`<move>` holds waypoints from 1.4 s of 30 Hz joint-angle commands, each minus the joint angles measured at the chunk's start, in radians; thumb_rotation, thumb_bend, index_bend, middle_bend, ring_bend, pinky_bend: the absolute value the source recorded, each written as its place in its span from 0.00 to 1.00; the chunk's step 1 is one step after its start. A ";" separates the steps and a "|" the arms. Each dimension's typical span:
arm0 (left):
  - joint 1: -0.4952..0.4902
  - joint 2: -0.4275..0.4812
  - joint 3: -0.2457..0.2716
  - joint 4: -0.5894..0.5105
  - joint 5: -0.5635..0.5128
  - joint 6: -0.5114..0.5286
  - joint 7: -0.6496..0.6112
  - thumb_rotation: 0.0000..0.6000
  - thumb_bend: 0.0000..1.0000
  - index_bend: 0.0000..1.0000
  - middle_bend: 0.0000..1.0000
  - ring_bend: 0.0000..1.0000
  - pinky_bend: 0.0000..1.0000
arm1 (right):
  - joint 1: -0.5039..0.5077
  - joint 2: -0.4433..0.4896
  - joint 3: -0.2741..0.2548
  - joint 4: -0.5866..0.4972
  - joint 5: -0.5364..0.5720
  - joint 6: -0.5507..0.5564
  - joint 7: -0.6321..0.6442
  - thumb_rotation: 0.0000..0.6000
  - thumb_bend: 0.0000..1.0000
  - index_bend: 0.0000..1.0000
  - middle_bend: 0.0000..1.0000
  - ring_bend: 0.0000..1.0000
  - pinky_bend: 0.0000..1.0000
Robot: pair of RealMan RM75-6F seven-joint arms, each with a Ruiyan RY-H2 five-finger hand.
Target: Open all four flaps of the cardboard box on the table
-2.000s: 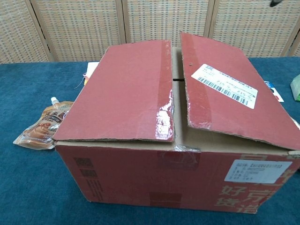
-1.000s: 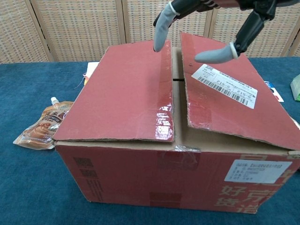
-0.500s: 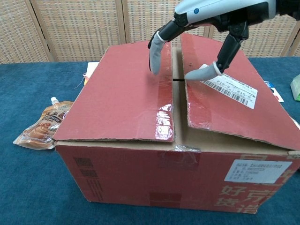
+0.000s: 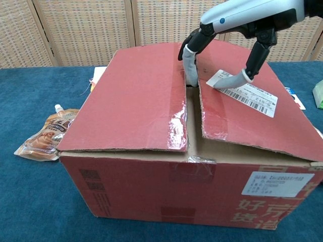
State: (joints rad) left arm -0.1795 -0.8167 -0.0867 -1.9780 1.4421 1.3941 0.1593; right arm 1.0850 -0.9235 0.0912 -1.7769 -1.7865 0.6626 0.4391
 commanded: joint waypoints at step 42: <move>-0.020 0.015 -0.009 -0.052 0.024 0.008 0.031 1.00 0.11 0.01 0.00 0.00 0.00 | -0.131 0.332 -0.031 -0.016 -0.005 0.153 0.008 0.70 0.23 0.43 0.39 0.15 0.02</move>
State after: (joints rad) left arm -0.1996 -0.8012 -0.0958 -2.0301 1.4657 1.4020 0.1906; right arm 0.9563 -0.5948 0.0603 -1.7939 -1.7913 0.8149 0.4474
